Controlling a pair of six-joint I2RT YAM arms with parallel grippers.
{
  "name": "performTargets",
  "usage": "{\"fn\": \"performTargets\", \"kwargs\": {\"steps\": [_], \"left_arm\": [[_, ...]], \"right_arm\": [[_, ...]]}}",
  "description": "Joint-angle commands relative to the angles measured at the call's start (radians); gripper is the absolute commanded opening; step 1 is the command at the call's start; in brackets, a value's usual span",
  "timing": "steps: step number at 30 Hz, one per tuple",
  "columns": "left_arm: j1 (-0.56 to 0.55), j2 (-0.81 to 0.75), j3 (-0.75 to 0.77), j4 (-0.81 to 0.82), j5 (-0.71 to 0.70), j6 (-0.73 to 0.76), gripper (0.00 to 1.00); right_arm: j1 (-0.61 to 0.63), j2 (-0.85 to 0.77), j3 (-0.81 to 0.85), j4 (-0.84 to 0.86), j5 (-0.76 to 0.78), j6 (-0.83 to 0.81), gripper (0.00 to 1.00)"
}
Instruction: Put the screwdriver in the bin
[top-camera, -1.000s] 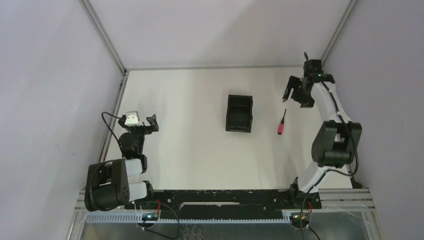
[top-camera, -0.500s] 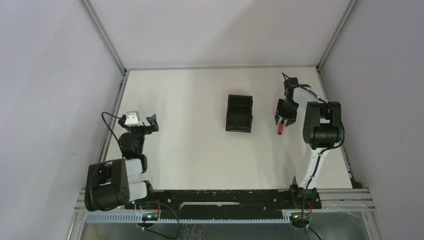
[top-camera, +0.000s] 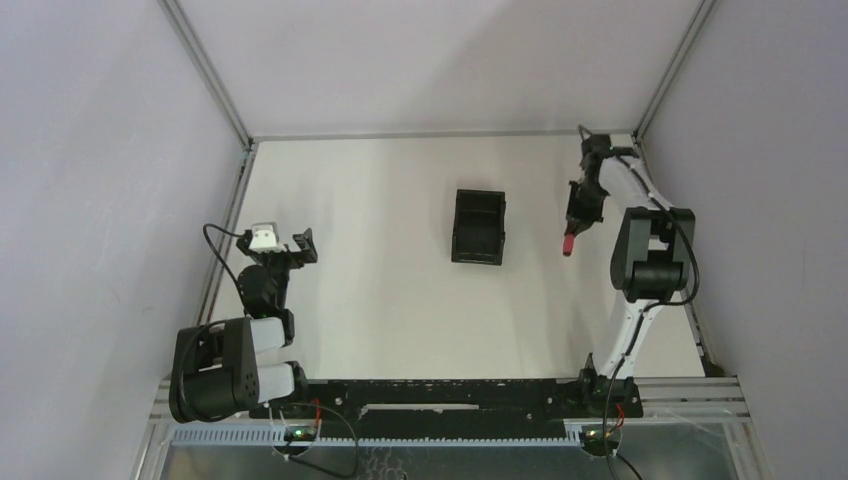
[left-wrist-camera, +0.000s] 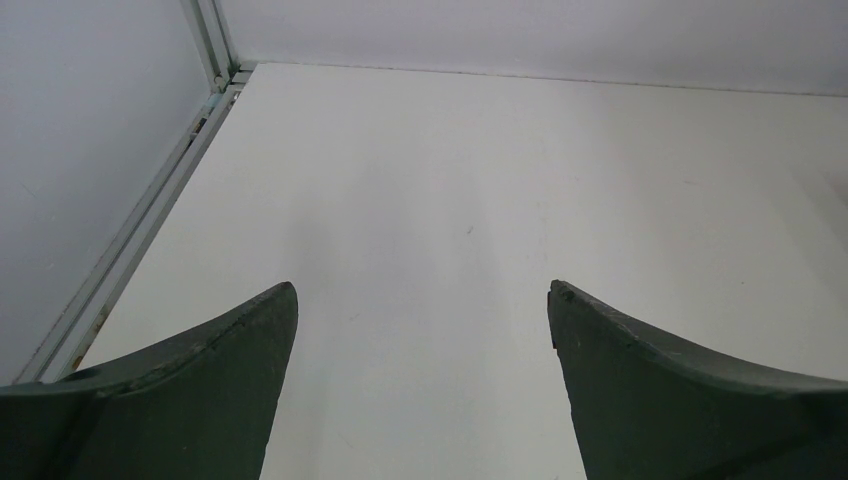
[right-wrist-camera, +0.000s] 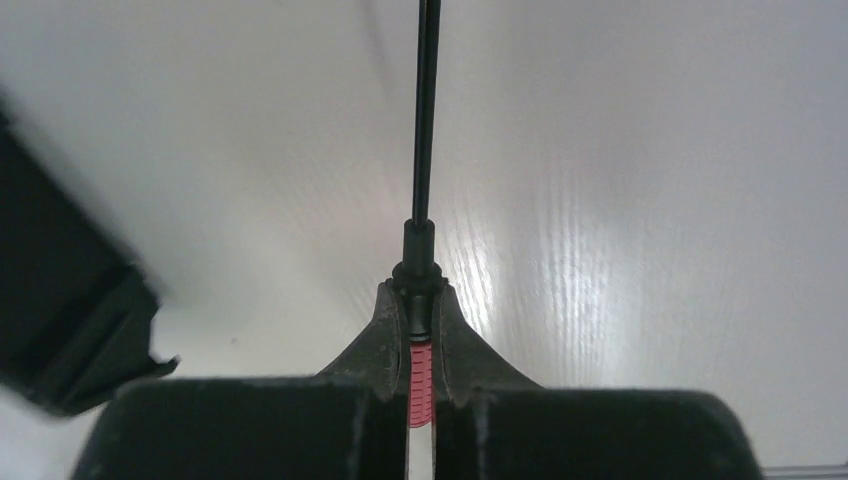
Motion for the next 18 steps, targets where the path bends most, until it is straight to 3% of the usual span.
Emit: {"fn": "performTargets", "kwargs": {"steps": [1,12,18], "left_arm": [[-0.002,-0.003,0.0,0.021,-0.011,0.006,1.0],[-0.003,-0.003,0.002,0.022,-0.011,0.006,1.0],[-0.003,-0.003,0.001,0.022,-0.012,0.007,1.0]], "right_arm": [[-0.04,-0.133,0.178,-0.211,-0.048,-0.036,0.0],[0.006,-0.217,0.513,-0.378,-0.029,0.043,0.0],[0.243,-0.184,0.613,-0.287,0.002,0.092,0.0]]}}
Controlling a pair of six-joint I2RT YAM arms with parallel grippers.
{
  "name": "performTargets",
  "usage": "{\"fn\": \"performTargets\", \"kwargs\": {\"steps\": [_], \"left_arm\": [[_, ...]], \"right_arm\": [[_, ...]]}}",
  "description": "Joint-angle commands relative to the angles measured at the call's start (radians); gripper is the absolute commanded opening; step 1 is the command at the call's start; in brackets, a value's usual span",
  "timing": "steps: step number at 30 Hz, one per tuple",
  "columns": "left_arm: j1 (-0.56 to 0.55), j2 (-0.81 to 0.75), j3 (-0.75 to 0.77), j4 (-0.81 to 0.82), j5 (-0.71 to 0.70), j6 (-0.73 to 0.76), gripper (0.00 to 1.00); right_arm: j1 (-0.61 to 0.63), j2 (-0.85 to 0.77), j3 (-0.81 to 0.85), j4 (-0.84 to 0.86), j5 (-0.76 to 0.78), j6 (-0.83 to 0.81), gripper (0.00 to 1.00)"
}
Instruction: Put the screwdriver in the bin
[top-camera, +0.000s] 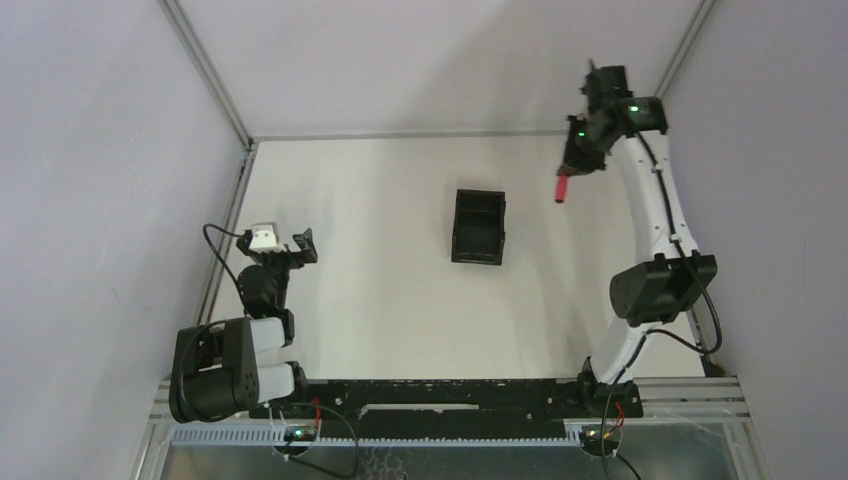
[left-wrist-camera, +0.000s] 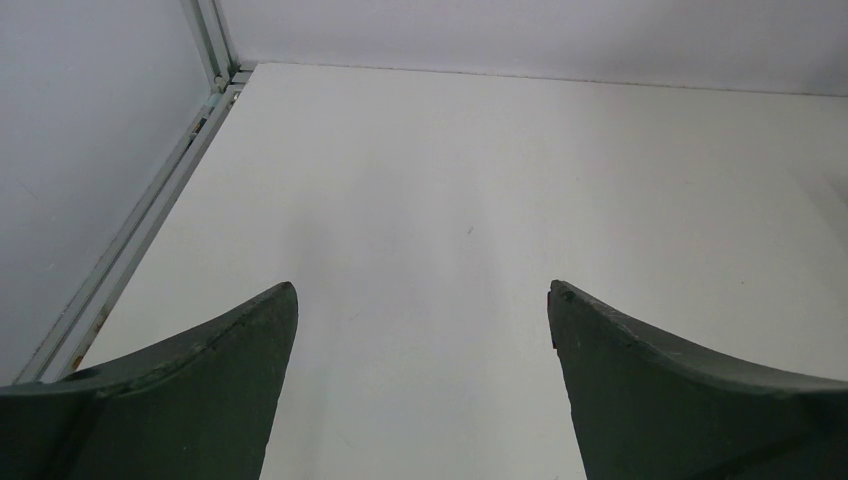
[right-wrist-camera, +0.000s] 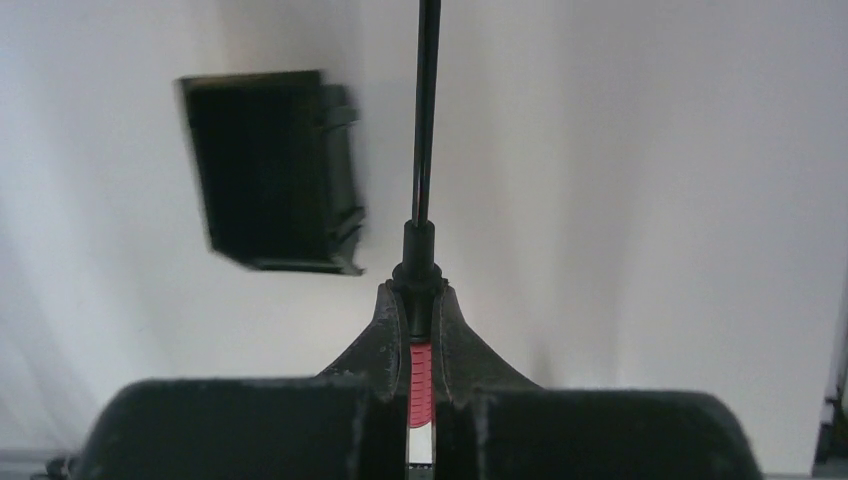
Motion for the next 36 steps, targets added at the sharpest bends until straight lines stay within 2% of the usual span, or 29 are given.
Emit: {"fn": "performTargets", "kwargs": {"steps": [1,8,12,21,29,30,34,36], "left_arm": [[-0.003,-0.003,0.001,0.022,-0.012,0.007,1.0],[-0.005,-0.003,0.002,0.021,-0.011,0.007,1.0],[-0.005,-0.003,0.002,0.021,-0.012,0.006,1.0],[-0.006,-0.003,0.001,0.022,-0.012,0.006,1.0],[-0.003,-0.003,0.001,0.022,-0.011,0.006,1.0],[-0.003,-0.004,0.002,0.022,-0.011,0.006,1.0],[-0.002,-0.003,0.001,0.021,-0.012,0.006,1.0],[-0.003,-0.003,0.001,0.021,-0.012,0.006,1.0]], "right_arm": [[0.199,0.022,0.095,0.066,0.017,0.06,0.0],[0.396,0.153,0.242,0.164,0.068,0.017,0.0],[0.443,0.195,0.215,0.197,0.093,-0.056,0.0],[0.48,0.173,-0.229,0.454,0.125,-0.131,0.0],[0.491,0.269,-0.365,0.55,0.174,-0.156,0.0],[0.495,0.277,-0.374,0.554,0.184,-0.158,0.02],[0.511,0.271,-0.385,0.567,0.211,-0.153,0.41],[0.515,0.256,-0.378,0.569,0.218,-0.148,0.48]]}}
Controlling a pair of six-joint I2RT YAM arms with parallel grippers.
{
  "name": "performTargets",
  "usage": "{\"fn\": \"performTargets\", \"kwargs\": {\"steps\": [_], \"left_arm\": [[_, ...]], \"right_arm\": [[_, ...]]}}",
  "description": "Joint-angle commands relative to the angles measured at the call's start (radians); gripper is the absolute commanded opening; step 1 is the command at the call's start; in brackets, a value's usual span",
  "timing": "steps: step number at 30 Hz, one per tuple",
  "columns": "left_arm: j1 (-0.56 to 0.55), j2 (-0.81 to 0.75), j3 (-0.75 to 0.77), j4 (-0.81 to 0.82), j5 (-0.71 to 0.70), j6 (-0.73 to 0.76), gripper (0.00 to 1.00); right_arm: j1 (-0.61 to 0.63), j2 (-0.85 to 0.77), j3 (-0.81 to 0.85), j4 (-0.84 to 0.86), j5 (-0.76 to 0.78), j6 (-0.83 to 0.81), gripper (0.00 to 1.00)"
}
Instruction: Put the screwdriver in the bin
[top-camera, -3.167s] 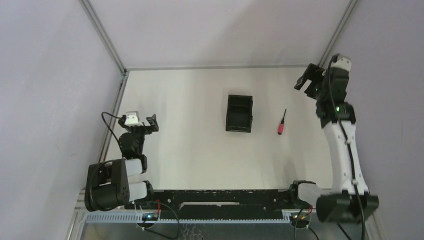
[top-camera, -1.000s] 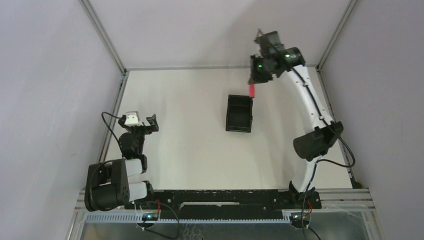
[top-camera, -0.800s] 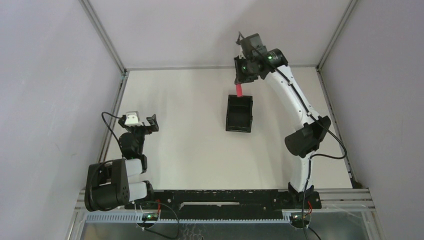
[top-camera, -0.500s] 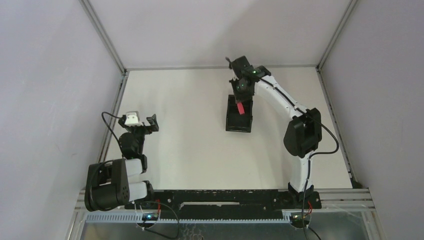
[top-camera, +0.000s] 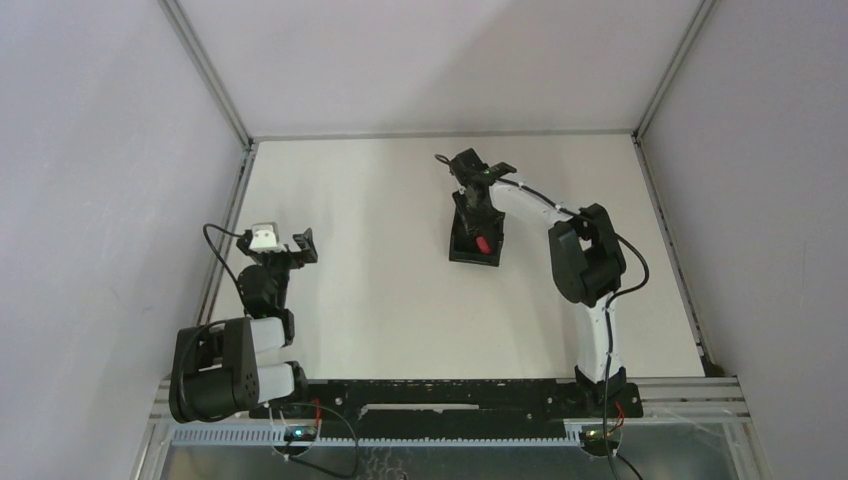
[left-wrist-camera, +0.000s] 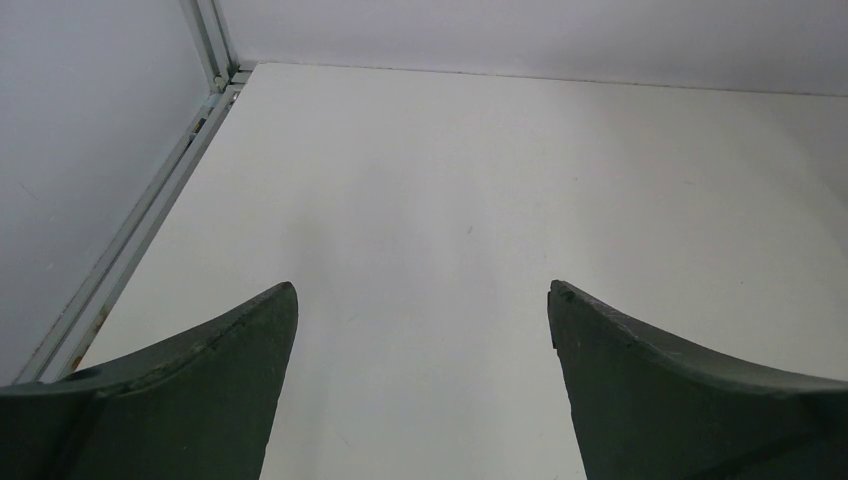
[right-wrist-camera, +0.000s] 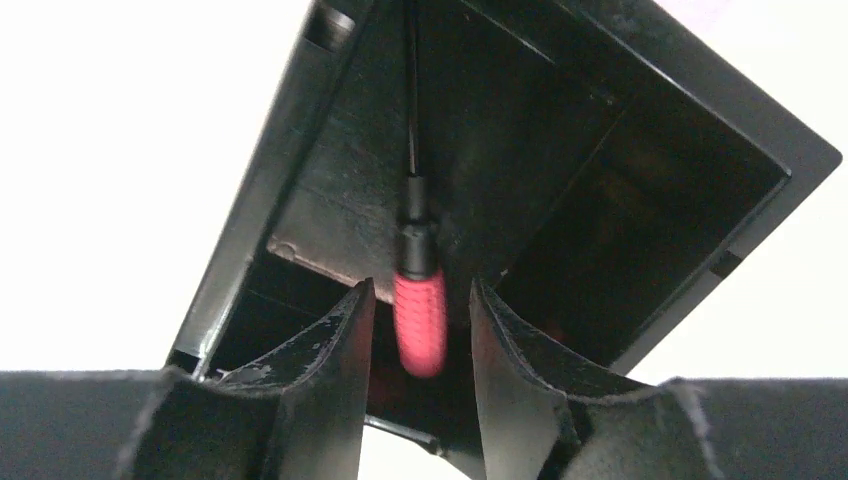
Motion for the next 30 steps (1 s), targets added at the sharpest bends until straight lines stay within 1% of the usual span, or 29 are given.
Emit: {"fn": "performTargets", "kwargs": {"steps": [1,9,10,11,12,13,14,16,18,25,27,30], "left_arm": [[-0.002,-0.004,0.002,0.022,-0.012,0.006,1.0],[-0.002,-0.004,0.001,0.021,-0.011,0.006,1.0],[-0.002,-0.003,0.001,0.022,-0.012,0.006,1.0],[-0.003,-0.004,0.001,0.022,-0.012,0.006,1.0],[-0.002,-0.003,0.002,0.021,-0.012,0.006,1.0],[-0.002,-0.004,0.001,0.021,-0.011,0.006,1.0],[-0.003,-0.003,0.002,0.022,-0.012,0.006,1.0],[-0.003,-0.004,0.0,0.02,-0.011,0.006,1.0],[-0.003,-0.003,0.002,0.021,-0.012,0.006,1.0],[-0.003,-0.003,0.001,0.022,-0.012,0.006,1.0],[-0.002,-0.003,0.002,0.022,-0.013,0.006,1.0],[-0.003,-0.003,0.002,0.021,-0.011,0.006,1.0]], "right_arm": [[0.023,-0.048,0.02,0.062,0.046,0.0,0.48],[0.037,-0.18,0.075,0.049,0.089,-0.001,0.48],[0.036,-0.201,0.081,0.045,0.094,-0.006,0.5],[0.034,-0.221,0.083,0.042,0.098,-0.013,0.53],[0.032,-0.253,0.083,0.044,0.097,-0.02,0.59],[0.028,-0.271,0.078,0.047,0.096,-0.029,0.88],[0.022,-0.303,0.057,0.065,0.091,-0.041,0.98],[0.0,-0.396,-0.033,0.15,0.063,-0.065,1.0],[-0.04,-0.468,-0.1,0.2,0.019,-0.063,1.0],[-0.232,-0.69,-0.408,0.376,-0.164,0.026,1.0],[-0.281,-0.724,-0.493,0.416,-0.148,0.051,1.0],[-0.33,-0.786,-0.639,0.507,-0.062,0.075,1.0]]}}
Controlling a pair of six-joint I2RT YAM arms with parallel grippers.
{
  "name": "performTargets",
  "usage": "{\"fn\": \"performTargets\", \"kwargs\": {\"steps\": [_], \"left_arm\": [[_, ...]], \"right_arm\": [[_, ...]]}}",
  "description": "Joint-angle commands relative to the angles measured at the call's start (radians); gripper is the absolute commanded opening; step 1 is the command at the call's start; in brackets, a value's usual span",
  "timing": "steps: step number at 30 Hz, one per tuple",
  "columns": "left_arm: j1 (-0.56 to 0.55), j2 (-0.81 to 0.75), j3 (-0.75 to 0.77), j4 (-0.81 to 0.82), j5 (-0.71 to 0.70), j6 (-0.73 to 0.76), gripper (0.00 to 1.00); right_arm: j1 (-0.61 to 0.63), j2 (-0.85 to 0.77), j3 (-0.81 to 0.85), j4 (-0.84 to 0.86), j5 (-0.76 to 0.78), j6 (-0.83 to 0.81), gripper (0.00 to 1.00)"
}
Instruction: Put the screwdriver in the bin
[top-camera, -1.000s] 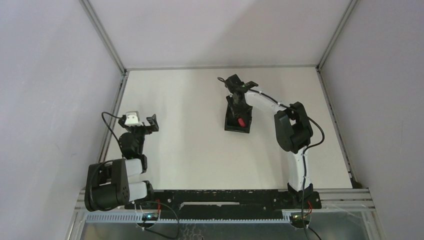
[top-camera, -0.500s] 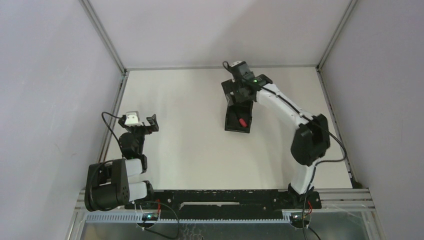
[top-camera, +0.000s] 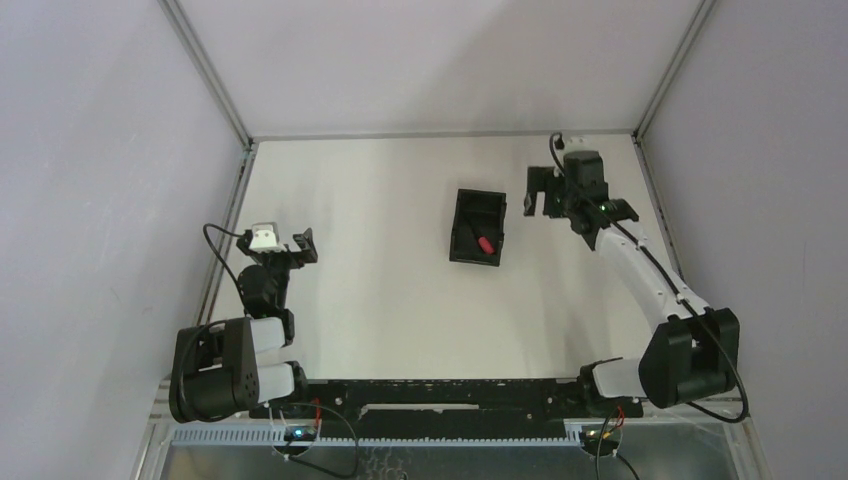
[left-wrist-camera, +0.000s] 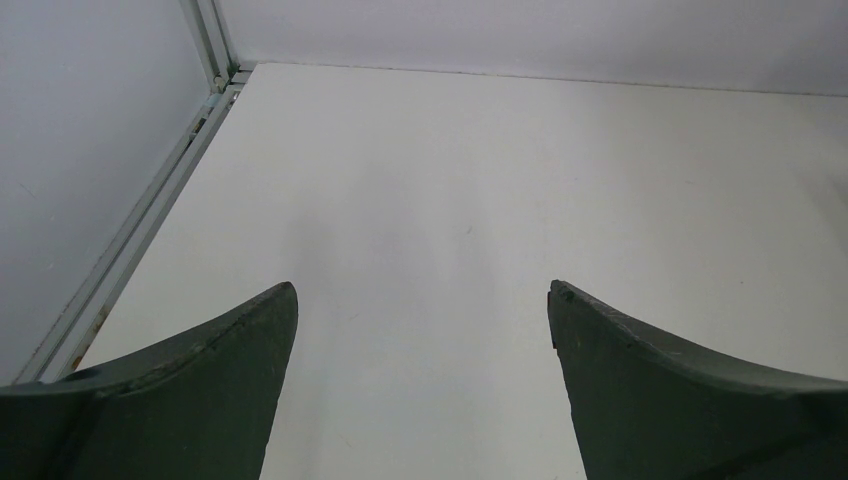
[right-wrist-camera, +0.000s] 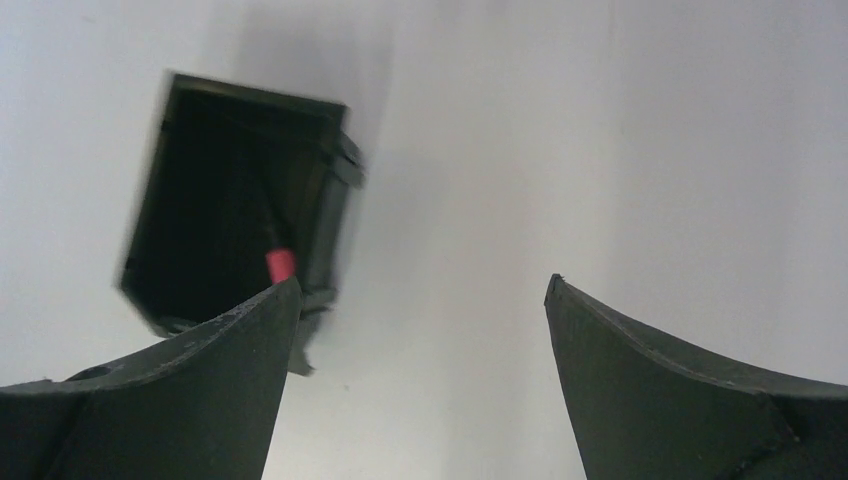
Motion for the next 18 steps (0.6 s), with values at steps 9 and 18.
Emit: {"fn": "performTargets", "kwargs": {"steps": [9,18], "left_arm": [[-0.003,-0.003,0.001,0.02,-0.012,0.006,1.0],[-0.002,-0.003,0.001,0.022,-0.012,0.006,1.0]], "right_arm": [[-0.07,-0.178,-0.399,0.277,0.152,0.135,1.0],[-0.069,-0.287,-0.564,0.423,0.17,0.149,1.0]]}}
